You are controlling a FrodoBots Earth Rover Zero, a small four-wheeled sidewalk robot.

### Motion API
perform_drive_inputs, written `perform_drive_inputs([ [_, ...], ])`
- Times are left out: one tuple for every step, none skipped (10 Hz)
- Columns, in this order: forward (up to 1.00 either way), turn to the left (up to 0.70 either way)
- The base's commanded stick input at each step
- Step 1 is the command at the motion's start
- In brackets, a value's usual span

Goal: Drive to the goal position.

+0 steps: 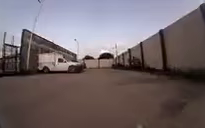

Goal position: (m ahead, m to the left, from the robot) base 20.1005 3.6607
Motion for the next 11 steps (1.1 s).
perform_drive_inputs([
  [1.00,0.00],
  [1.00,0.00],
  [1.00,0.00],
  [1.00,0.00],
  [1.00,0.00],
  [1.00,0.00],
  [1.00,0.00],
  [1.00,0.00],
  [1.00,0.00],
  [1.00,0.00],
  [1.00,0.00],
])
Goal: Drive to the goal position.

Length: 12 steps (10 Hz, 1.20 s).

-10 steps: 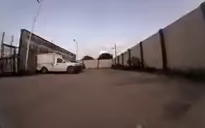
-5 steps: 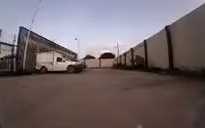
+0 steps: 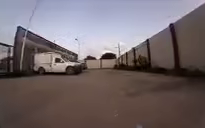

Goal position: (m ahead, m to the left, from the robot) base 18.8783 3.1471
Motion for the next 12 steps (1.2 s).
perform_drive_inputs([
  [1.00,0.00],
  [1.00,0.00],
  [1.00,0.00],
  [1.00,0.00],
  [1.00,0.00],
  [1.00,0.00],
  [1.00,0.00],
  [1.00,0.00],
  [1.00,0.00],
  [1.00,0.00],
  [1.00,0.00],
  [1.00,0.00],
])
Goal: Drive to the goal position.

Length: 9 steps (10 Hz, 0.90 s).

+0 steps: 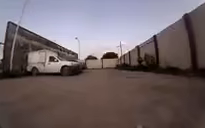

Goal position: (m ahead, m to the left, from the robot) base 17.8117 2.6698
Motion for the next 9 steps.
perform_drive_inputs([
  [1.00,0.00],
  [1.00,0.00],
  [1.00,0.00],
  [1.00,0.00],
  [1.00,0.00],
  [1.00,0.00],
  [1.00,0.00],
  [1.00,0.00],
  [1.00,0.00],
])
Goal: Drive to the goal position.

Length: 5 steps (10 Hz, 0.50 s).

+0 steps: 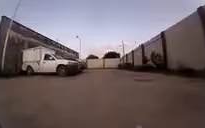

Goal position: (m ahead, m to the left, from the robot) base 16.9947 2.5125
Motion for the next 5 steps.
perform_drive_inputs([
  [1.00,0.00],
  [1.00,-0.02],
  [1.00,-0.23],
  [1.00,-0.22],
  [1.00,-0.17],
])
